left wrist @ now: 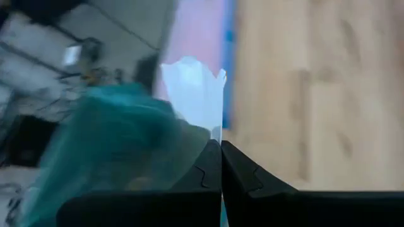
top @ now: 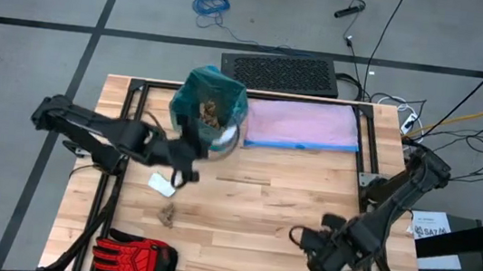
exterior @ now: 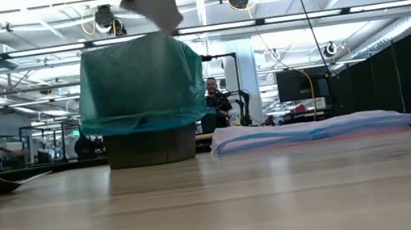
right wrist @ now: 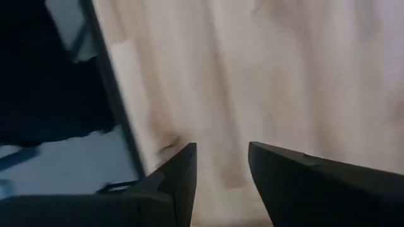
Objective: Place trash/remove bag and relplace
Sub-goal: Put the white paper into the trash bin, then put the brown napkin into the trash bin
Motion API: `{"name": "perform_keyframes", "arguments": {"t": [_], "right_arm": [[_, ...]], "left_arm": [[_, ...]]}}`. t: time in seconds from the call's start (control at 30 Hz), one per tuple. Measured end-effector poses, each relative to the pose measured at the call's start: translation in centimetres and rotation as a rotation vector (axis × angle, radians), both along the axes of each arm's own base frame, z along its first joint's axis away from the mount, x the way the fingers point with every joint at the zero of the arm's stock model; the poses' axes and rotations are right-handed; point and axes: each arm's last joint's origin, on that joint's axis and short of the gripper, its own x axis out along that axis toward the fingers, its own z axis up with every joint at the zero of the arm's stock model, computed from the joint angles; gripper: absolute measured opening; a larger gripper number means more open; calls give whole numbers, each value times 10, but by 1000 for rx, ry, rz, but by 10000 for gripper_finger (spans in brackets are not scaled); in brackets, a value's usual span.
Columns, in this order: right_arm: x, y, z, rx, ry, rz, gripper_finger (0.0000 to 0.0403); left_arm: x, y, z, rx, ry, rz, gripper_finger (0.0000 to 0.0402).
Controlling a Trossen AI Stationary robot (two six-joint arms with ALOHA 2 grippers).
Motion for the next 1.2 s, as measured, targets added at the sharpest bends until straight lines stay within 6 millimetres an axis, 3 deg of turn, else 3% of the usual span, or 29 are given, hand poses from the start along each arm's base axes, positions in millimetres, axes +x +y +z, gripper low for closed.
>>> {"name": "perform_keyframes", "arguments": {"t": [0.1,0.27,0.5,0.73,0.93,1.03,1.13,1.2], "right_arm": [[-6,17,-24,125,21,-46,144],[-15,35,-51,298,42,-137,189],[-38,40,-83,306,132,-287,258],[-46,47,-109,317,151,-333,271],[-39,50,-131,269,156,-331,259],[-37,50,-142,234,182,-347,233],[-36,50,-146,224,215,-354,168],[-35,48,-147,218,218,-332,102]], "left_arm": [[2,20,13,-5,-37,64,0],[5,50,12,-32,-11,125,0],[9,84,6,-52,5,219,0],[16,100,-5,-113,52,207,23],[24,106,-15,-141,94,206,81],[24,108,-16,-132,115,203,100],[23,109,-15,-94,108,236,94],[21,107,-12,-62,113,248,74]]}}
